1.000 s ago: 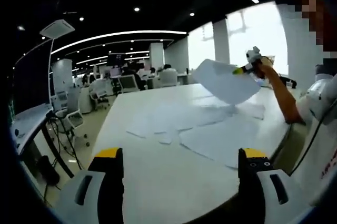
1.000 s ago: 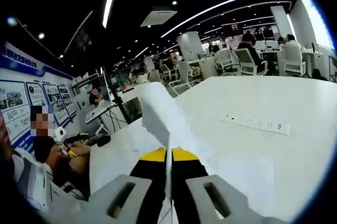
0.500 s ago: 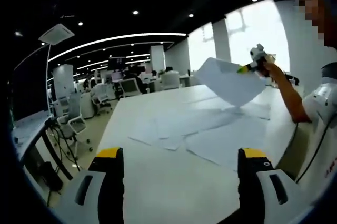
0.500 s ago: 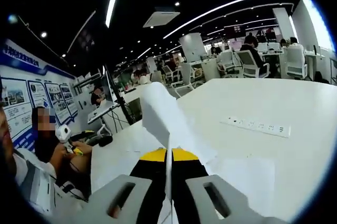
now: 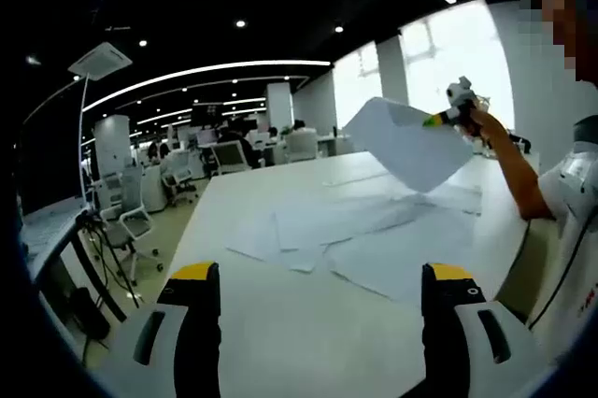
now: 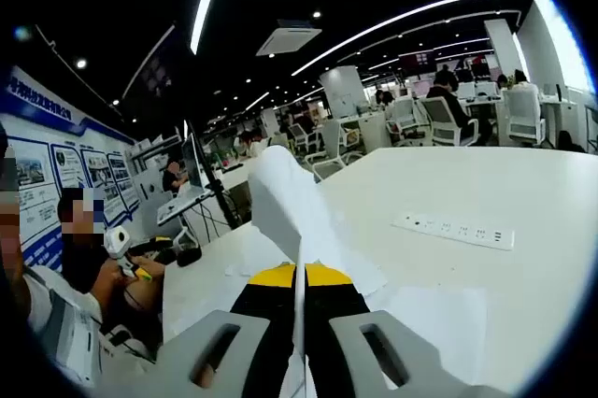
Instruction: Organize the stack of printing papers by aligning and flattening the scattered papers on the table
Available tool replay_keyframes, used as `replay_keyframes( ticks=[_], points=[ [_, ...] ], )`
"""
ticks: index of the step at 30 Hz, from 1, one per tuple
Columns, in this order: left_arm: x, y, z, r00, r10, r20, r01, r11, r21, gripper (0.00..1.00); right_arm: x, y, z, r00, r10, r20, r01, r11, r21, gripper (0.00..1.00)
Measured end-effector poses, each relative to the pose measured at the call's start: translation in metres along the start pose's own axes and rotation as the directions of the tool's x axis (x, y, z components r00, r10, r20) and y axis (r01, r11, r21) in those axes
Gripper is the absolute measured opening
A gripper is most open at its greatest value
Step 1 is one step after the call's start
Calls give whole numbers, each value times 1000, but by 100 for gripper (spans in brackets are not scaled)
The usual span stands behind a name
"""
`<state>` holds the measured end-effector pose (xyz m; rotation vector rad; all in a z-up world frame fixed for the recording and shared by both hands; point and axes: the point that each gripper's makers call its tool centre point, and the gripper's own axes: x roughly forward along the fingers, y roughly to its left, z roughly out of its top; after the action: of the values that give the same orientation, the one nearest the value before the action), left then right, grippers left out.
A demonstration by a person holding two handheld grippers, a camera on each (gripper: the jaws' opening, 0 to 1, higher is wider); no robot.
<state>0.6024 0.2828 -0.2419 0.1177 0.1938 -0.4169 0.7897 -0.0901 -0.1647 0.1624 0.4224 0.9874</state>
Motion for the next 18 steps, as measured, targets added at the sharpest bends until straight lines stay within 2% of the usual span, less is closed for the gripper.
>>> replay_keyframes(
  ticks=[18],
  points=[
    [6, -3, 3, 1000, 4, 18, -4, 1000, -14, 91, 0, 18, 0, 999, 23, 22, -23, 999, -24, 0]
  ],
)
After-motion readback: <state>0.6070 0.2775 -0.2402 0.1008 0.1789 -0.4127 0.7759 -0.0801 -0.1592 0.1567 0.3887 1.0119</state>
